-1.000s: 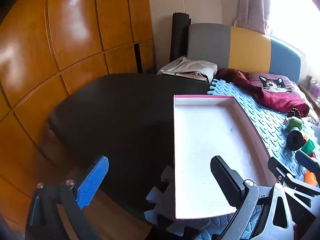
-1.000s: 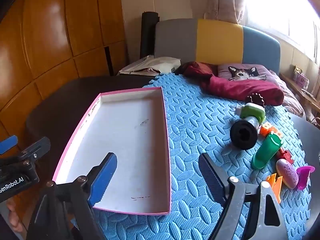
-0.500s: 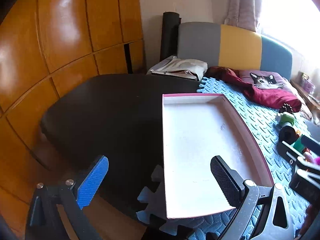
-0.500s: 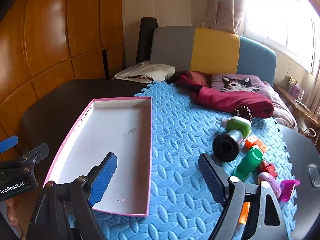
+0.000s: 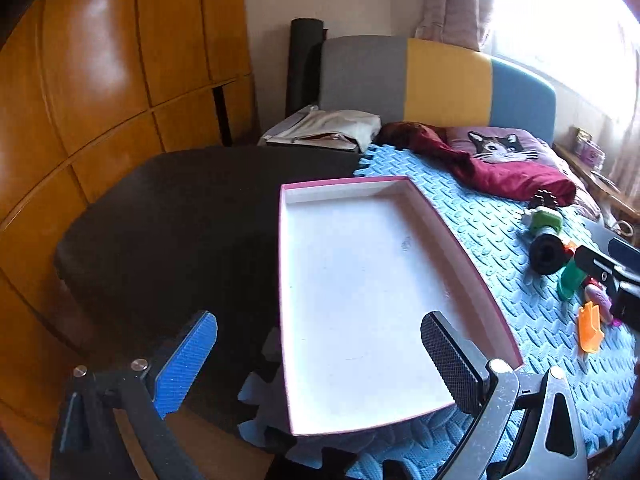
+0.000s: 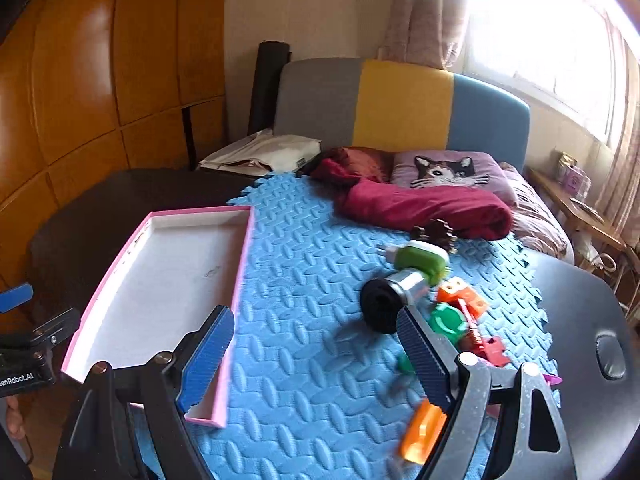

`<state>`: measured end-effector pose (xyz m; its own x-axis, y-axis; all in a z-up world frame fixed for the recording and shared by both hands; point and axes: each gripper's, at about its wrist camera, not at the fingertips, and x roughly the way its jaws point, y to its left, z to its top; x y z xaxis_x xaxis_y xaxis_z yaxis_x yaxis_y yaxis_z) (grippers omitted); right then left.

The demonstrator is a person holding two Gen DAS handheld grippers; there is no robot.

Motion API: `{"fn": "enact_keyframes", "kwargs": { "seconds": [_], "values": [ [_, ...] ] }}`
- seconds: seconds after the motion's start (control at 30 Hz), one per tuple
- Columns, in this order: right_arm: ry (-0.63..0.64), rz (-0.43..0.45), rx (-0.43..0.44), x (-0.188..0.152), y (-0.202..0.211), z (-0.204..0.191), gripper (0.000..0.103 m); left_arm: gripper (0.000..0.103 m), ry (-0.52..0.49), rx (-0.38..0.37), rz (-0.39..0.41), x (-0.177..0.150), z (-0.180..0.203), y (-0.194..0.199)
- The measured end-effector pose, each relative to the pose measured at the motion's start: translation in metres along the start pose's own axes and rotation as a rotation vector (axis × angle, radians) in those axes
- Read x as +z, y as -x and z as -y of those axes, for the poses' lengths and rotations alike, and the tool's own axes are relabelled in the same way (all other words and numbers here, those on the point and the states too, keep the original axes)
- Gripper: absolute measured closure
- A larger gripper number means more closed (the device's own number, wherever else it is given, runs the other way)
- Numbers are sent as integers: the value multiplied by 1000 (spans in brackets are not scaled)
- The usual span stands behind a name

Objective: Organize rigid objects
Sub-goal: 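Move both tools from the white tray toward the toys on the mat, then grasp the orange slide piece with the left tool while the right tool grasps the magenta cup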

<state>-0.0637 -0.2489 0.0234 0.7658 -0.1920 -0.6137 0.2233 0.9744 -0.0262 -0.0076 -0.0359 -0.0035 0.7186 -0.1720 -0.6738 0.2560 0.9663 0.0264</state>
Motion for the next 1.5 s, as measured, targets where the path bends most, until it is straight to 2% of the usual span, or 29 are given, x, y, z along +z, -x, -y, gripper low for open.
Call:
{"fn": "enact_keyframes", "kwargs": {
  "seconds": [0.23, 0.5, 0.7, 0.8, 0.87, 0.97, 1.03, 1.1, 1.33, 1.5],
  "values": [
    [-108, -20, -28, -1, 3, 53, 18, 0, -59, -78, 9, 7, 18, 0],
    [-292, -49, -101, -10, 7, 140, 18, 0, -73, -257, 27, 23, 37, 2],
    [-400, -88, -126, -30, 3, 191, 18, 0, -147, -414, 15, 35, 78, 0],
    [-491, -87, -98, -49, 0, 211, 18, 0, -195, -462, -25, 36, 108, -9],
    [-572, -109, -60, -55, -3, 221, 18, 0, -215, -488, -50, 36, 123, -14],
    [-655, -66, -27, -61, 4, 235, 18, 0, -238, -553, -65, 35, 152, -23],
    [-703, -64, -1, -64, 3, 241, 18, 0, -303, -587, -119, 33, 176, -29],
    [-713, -64, -3, -65, 2, 243, 18, 0, -351, -583, -141, 29, 199, -34],
    [-711, -68, 15, -64, 1, 243, 18, 2, -436, -650, -239, 16, 254, -53],
    [-713, -68, 18, -64, 0, 243, 18, 14, -538, -670, -269, 0, 285, -57]
  ]
}}
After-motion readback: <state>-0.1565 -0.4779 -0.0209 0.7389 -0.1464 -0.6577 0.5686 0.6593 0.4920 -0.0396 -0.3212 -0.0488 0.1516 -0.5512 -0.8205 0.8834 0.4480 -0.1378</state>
